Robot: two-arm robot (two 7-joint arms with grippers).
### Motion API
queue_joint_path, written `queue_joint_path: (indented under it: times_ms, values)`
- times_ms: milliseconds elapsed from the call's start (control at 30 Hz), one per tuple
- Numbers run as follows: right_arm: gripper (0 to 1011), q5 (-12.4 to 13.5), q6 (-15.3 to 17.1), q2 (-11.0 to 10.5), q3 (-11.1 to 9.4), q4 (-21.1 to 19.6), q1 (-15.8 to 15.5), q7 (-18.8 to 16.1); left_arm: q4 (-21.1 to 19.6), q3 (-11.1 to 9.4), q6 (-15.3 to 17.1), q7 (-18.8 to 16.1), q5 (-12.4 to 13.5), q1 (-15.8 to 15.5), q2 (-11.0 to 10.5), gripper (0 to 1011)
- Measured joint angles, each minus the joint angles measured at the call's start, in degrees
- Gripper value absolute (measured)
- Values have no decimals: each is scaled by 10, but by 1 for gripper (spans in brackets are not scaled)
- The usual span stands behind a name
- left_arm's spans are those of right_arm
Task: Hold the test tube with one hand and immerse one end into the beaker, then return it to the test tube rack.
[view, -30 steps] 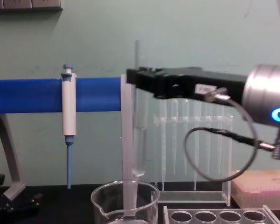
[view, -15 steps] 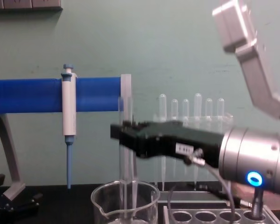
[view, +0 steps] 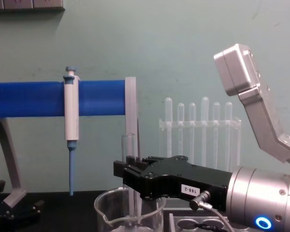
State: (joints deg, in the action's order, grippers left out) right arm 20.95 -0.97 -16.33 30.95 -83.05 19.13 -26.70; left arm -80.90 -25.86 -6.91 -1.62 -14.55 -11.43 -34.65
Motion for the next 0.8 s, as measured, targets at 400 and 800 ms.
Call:
queue_joint_path:
  times_ms: [400,800]
  values:
    - [224,1,0,0,-1,0,1,0,0,0,0,0,0,0,0,1000]
    - [224,2,0,-1,-1,-1,2,0,0,0,0,0,0,0,0,1000]
